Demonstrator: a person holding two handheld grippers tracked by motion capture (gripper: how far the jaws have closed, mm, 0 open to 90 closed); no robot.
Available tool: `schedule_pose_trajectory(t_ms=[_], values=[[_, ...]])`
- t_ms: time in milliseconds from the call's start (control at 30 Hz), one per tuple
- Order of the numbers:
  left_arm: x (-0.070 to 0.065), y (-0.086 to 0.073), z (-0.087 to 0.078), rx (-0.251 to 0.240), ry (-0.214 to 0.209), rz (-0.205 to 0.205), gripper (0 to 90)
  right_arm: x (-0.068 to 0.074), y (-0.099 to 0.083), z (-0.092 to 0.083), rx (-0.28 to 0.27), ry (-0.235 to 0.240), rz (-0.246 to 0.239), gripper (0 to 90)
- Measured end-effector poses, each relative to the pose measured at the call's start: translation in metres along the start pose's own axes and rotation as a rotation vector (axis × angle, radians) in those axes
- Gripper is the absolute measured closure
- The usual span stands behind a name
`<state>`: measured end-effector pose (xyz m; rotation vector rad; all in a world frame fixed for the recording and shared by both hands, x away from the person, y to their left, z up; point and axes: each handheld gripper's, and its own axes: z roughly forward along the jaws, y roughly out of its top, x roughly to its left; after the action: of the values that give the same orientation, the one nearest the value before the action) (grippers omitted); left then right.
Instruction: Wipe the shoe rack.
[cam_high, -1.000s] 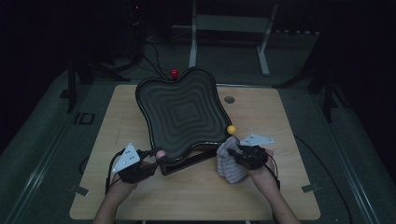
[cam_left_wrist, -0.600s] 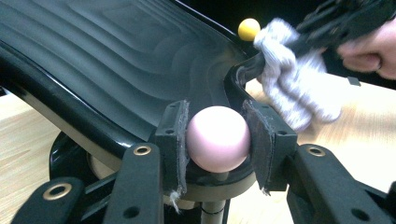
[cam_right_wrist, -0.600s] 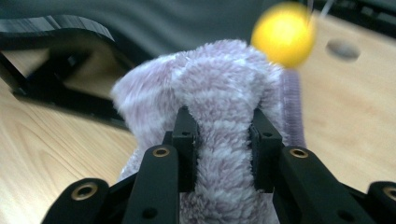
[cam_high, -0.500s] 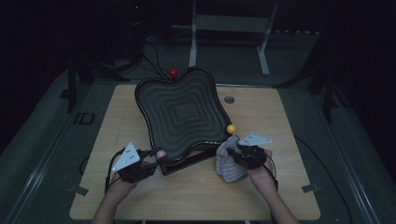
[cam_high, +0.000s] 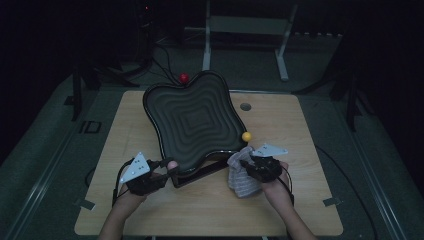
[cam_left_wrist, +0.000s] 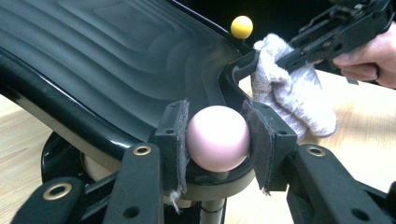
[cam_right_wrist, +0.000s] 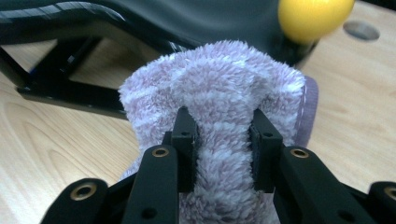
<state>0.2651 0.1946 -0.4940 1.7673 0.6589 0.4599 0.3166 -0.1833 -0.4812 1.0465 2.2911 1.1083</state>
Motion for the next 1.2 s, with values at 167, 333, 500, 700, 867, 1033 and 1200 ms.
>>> schedule_pose_trajectory(t_ms=[167, 333, 500, 700, 867, 1033, 1200], values=[[0.0, 0.0, 0.0, -0.002, -0.002, 0.005, 60.1, 0.007, 0.007, -0.001, -0.034, -0.013, -0.029, 69.2], [0.0, 0.0, 0.0, -0.003, -0.005, 0.006, 60.1, 0.009, 0.0, 0.008, 0.012, -0.001, -0.021, 69.0], [0.001, -0.001, 0.0, -0.005, -0.008, 0.006, 60.1, 0.021, 0.014, -0.005, -0.047, 0.027, -0.053, 68.9], [0.0, 0.0, 0.001, -0.002, -0.008, 0.003, 60.1, 0.022, 0.009, 0.014, -0.006, 0.012, -0.061, 68.8], [0.0, -0.001, 0.001, -0.009, -0.005, 0.009, 60.1, 0.028, 0.013, 0.009, -0.006, 0.049, -0.068, 68.6], [0.0, -0.001, 0.001, -0.008, -0.006, 0.009, 60.1, 0.026, 0.015, 0.008, -0.03, 0.024, -0.066, 68.6], [-0.001, -0.001, 0.001, -0.007, -0.006, 0.005, 60.1, 0.026, 0.007, 0.021, 0.025, 0.04, -0.059, 68.6]])
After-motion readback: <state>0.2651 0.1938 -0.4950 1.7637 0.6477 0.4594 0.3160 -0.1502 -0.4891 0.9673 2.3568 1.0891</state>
